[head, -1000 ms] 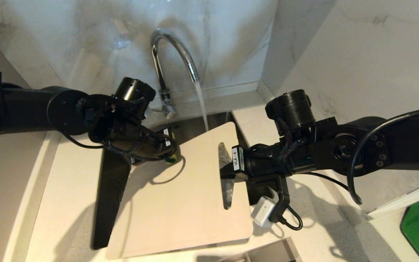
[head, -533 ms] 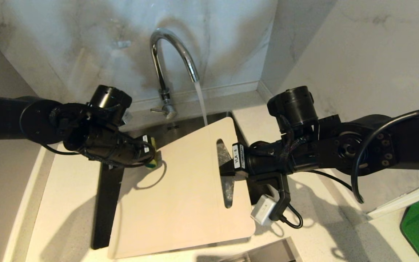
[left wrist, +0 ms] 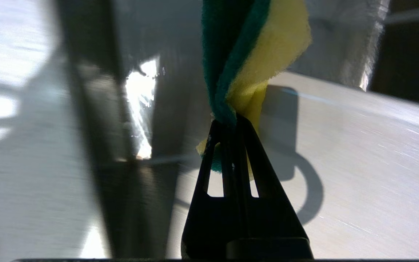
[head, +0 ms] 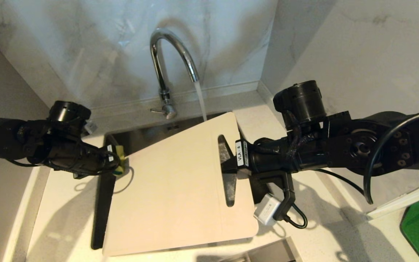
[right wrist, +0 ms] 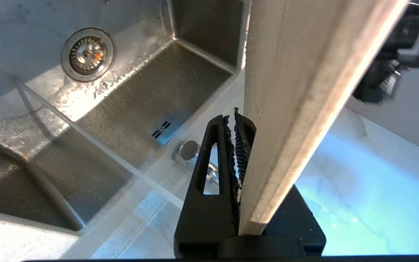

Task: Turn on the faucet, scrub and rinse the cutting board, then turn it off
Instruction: Scrub the cutting board underwater

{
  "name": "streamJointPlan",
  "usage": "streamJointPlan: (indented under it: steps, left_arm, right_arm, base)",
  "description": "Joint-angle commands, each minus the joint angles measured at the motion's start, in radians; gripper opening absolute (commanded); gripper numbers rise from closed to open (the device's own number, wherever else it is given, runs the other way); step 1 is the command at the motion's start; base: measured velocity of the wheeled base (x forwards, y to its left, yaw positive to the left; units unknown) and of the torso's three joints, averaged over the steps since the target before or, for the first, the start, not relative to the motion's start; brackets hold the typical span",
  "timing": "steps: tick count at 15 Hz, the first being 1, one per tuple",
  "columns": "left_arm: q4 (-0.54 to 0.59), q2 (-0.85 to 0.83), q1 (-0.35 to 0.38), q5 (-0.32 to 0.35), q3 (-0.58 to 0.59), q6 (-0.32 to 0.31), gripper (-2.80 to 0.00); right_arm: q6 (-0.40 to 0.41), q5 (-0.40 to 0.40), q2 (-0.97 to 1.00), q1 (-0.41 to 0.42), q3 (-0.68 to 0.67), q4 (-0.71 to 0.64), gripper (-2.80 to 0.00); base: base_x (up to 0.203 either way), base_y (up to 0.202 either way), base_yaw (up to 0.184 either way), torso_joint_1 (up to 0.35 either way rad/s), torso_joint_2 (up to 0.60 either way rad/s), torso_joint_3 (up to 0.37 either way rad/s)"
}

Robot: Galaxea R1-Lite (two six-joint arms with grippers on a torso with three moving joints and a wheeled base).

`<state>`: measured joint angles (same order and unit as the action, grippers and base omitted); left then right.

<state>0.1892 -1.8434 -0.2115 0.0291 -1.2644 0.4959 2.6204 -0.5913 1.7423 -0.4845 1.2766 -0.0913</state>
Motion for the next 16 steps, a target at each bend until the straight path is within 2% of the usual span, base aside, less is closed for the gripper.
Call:
streamJointPlan:
  steps: [1,4,7,10,13,14,16]
  left_arm:
    - [-0.002,0.009,0.053,0.015,0.029,-0.009,-2.80]
    - [-0.005,0.023,0.063,0.017,0.029,-0.010,-2.80]
    - [0.002,0.073,0.040,0.020,-0.041,-0.009,-2.80]
    - [0.091,0.098,0.046,-0.005,-0.259,-0.010,-2.80]
    - [0.303,0.117,0.058,-0.003,-0.494,-0.006,-2.80]
    - [0.357,0.148,0.016,-0.001,-0.518,-0.001,-2.80]
    - [0.395,0.197,-0.134,-0.003,-0.484,0.025,-2.80]
  right_arm:
    - [0.011,-0.001,-0.012,0.000,-0.002,-0.002,-2.80]
    - [0.000,-0.001,-0.010,0.000,-0.006,-0.001,-2.80]
    - [0.000,-0.001,-0.006,0.000,-0.010,-0.001,-2.80]
    - [0.000,-0.001,-0.001,0.000,-0.011,-0.001,-2.80]
    - [-0.002,-0.001,-0.007,0.000,-0.011,-0.001,-2.80]
    - [-0.002,-0.001,-0.006,0.001,-0.011,-0.001,-2.80]
    - [-0.002,-0.001,-0.001,0.001,-0.008,0.001,-2.80]
  base:
    - [0.000,0.000,0.000,0.000,0.00,0.000]
    - [0.000,0.000,0.000,0.000,0.00,0.000]
    - [0.000,0.000,0.000,0.000,0.00,0.000]
    - [0.000,0.000,0.000,0.000,0.00,0.000]
    - [0.000,0.000,0.000,0.000,0.00,0.000]
    - [0.000,0.000,0.000,0.000,0.00,0.000]
    - [0.000,0.000,0.000,0.000,0.00,0.000]
